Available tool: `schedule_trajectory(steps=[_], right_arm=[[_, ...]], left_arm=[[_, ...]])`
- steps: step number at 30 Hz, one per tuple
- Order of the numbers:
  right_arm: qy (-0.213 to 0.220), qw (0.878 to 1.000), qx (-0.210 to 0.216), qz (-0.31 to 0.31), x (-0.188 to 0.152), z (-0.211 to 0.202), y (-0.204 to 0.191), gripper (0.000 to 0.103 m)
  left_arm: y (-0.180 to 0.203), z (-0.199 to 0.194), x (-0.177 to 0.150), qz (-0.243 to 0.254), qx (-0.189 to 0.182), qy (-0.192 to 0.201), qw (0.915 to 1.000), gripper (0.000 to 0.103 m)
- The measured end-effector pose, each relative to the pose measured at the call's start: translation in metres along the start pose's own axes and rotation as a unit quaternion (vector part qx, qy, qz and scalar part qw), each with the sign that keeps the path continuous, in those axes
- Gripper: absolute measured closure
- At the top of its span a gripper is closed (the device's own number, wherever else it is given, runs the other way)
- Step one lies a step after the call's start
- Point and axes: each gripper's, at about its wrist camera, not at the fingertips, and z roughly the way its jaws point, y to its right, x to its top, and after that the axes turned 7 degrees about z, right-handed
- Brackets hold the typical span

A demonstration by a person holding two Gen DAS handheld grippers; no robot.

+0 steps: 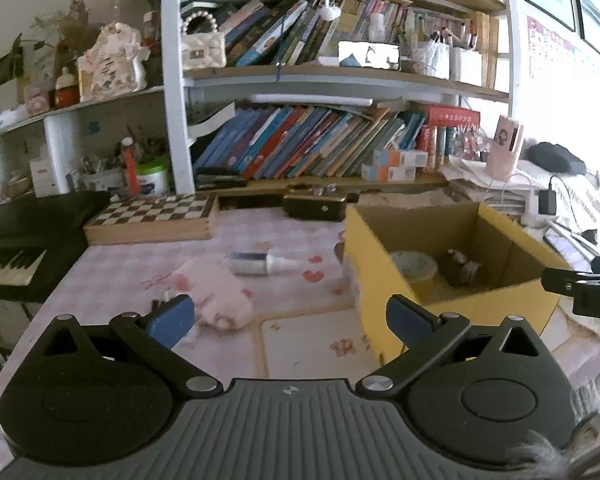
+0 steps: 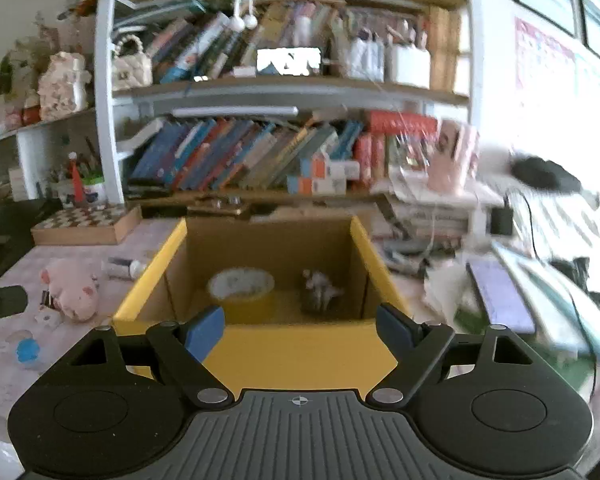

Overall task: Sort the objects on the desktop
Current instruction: 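Withdraw both tools from the box back over the table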

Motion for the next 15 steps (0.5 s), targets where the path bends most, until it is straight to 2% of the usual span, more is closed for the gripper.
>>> schedule_trajectory(steps=[6,15], right_arm=[[-0.040,0.998,-0.029,0.046,-0.029,-0.011,-0.016,0.018],[-0.076,0.995,-0.032,0.050,-0.059,-0.028,-0.049,0.018]], left_arm=[[-0.021,-0.005,-0.024,-0.006,-0.020,-0.034,0.9992,0.000],[-0.046,-0.012,-0.050,0.005,-0.042,-0.063,0.9971,0.000]])
